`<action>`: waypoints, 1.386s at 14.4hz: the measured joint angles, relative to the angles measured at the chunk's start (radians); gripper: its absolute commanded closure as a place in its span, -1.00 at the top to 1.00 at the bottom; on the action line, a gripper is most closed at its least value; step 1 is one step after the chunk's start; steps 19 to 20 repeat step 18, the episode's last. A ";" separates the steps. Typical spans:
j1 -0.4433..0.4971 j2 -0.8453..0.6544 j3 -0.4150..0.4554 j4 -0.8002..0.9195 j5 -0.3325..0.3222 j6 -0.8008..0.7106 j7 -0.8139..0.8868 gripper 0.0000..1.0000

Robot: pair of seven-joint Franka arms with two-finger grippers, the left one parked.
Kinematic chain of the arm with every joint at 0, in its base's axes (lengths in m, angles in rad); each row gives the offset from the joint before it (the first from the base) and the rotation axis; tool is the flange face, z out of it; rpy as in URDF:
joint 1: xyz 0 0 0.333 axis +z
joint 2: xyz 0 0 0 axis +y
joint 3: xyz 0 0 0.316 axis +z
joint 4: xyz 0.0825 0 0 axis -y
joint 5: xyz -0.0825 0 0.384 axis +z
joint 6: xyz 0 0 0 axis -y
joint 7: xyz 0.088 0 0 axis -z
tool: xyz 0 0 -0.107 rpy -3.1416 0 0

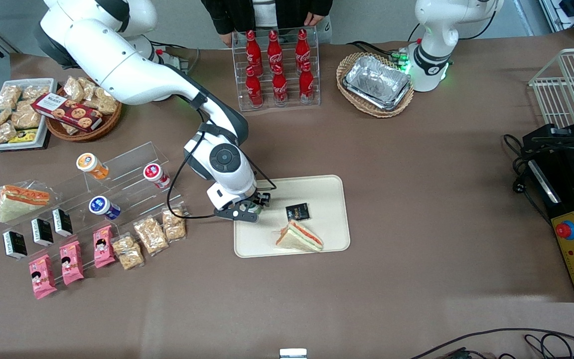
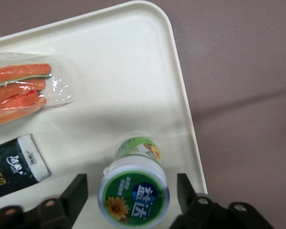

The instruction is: Place green gum on tray

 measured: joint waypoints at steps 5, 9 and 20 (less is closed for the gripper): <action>-0.040 -0.083 0.007 0.026 0.001 -0.085 -0.087 0.99; -0.109 -0.379 -0.088 0.062 0.283 -0.360 -0.475 0.99; -0.141 -0.616 -0.636 0.132 0.395 -0.611 -1.092 0.99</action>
